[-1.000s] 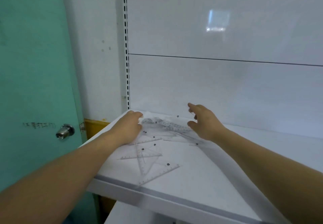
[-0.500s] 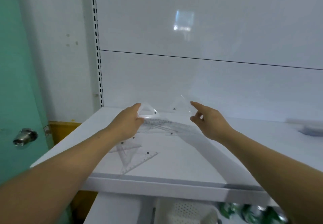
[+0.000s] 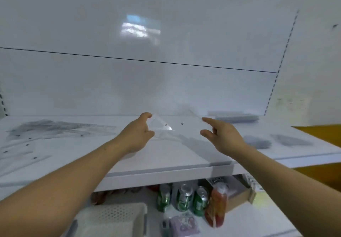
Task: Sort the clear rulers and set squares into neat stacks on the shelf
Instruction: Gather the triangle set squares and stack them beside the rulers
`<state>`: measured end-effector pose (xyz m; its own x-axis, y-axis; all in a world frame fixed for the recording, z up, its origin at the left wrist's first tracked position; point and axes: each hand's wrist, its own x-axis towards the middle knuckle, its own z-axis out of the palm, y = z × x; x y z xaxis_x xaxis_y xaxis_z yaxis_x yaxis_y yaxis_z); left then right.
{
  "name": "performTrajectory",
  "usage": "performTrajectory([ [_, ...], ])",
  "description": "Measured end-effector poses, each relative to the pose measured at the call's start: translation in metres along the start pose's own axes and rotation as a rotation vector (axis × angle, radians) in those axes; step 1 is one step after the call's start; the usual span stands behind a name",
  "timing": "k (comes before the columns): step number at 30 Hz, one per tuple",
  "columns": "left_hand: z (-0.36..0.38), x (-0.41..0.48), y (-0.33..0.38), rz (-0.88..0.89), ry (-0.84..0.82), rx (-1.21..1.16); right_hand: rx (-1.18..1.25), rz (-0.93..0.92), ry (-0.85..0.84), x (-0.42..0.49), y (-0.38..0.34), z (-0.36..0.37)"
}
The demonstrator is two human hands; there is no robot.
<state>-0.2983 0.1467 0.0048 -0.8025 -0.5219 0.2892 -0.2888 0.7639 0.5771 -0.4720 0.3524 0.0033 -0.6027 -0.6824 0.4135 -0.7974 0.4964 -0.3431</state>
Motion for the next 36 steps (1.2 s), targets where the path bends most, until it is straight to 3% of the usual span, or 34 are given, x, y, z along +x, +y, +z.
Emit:
performTrajectory([
  [9,0.117,0.019,0.116,0.042,-0.051,-0.059,-0.052,0.015,0.000,-0.046,0.139,-0.068],
  [23,0.200,0.070,0.185,-0.038,-0.087,-0.147,-0.028,0.182,0.079,-0.024,0.279,-0.091],
  [30,0.221,0.071,0.209,-0.180,0.002,-0.179,-0.177,0.181,-0.137,-0.005,0.351,-0.107],
  [36,0.230,0.064,0.220,-0.236,0.030,-0.189,-0.144,0.081,-0.306,0.003,0.365,-0.101],
])
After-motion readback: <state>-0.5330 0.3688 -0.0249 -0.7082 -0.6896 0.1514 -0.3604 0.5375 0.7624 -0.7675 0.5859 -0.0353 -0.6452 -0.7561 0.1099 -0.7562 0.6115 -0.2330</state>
